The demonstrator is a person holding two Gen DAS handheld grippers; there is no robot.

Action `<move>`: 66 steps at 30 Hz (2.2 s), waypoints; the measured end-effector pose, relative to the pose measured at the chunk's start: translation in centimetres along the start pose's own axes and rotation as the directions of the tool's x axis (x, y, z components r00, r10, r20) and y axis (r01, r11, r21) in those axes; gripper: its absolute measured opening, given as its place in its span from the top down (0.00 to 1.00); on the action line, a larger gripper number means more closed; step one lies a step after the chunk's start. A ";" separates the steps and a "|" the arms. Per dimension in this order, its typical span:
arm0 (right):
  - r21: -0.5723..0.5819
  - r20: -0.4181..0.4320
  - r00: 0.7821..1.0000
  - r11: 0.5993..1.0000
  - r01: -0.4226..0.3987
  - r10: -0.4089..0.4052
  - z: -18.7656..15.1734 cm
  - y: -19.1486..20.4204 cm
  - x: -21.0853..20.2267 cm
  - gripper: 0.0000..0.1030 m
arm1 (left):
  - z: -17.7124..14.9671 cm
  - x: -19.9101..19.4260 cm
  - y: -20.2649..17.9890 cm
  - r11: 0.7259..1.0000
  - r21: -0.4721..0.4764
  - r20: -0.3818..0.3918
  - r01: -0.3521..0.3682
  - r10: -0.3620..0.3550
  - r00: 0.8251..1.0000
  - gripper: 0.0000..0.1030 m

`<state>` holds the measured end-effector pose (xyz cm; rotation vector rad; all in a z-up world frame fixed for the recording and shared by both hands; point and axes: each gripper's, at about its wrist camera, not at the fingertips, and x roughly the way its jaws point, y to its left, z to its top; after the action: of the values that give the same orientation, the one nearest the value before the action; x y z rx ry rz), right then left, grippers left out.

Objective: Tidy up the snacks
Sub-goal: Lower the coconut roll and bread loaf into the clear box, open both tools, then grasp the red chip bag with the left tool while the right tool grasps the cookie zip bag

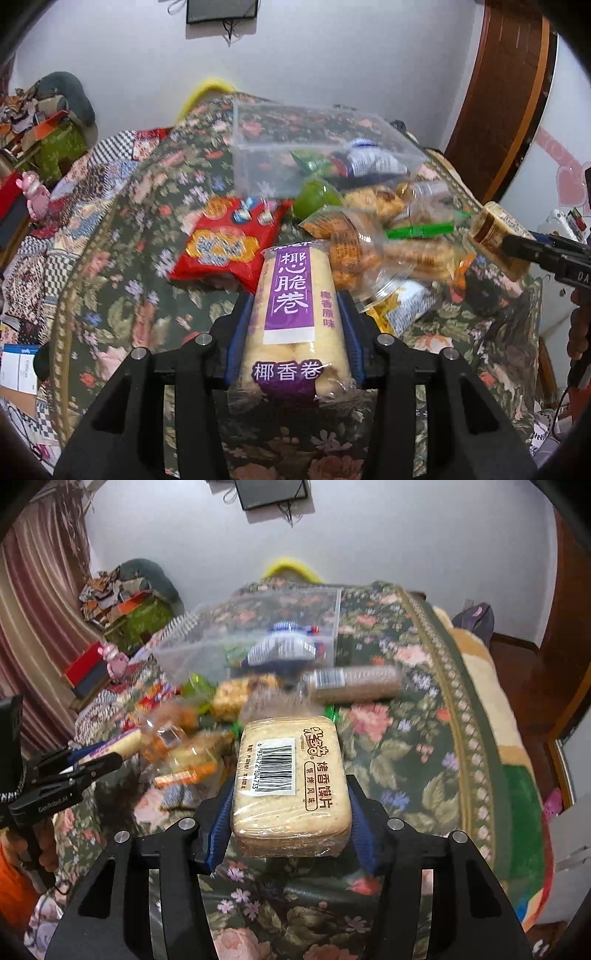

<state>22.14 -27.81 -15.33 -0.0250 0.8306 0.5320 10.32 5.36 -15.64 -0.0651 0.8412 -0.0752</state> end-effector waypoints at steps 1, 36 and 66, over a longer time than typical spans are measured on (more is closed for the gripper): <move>-0.001 0.013 1.000 1.000 0.001 -0.001 0.4 0.0 -0.3 0.50 | 0.4 -0.5 0.2 1.000 -0.003 0.013 -0.001 0.001 1.000 0.56; -0.123 0.085 0.996 0.992 0.010 0.000 14.7 5.2 9.8 0.50 | 16.1 8.7 2.6 0.999 -0.041 0.110 -0.008 0.013 0.994 0.56; -0.186 0.082 0.996 0.981 0.058 -0.044 10.4 4.4 4.8 0.49 | 10.6 4.7 4.4 0.999 0.022 0.029 -0.028 0.027 0.999 0.34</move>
<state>30.03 -19.53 -10.88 -0.1973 0.6996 0.5582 21.53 9.58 -12.49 -0.0339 0.8126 -0.0576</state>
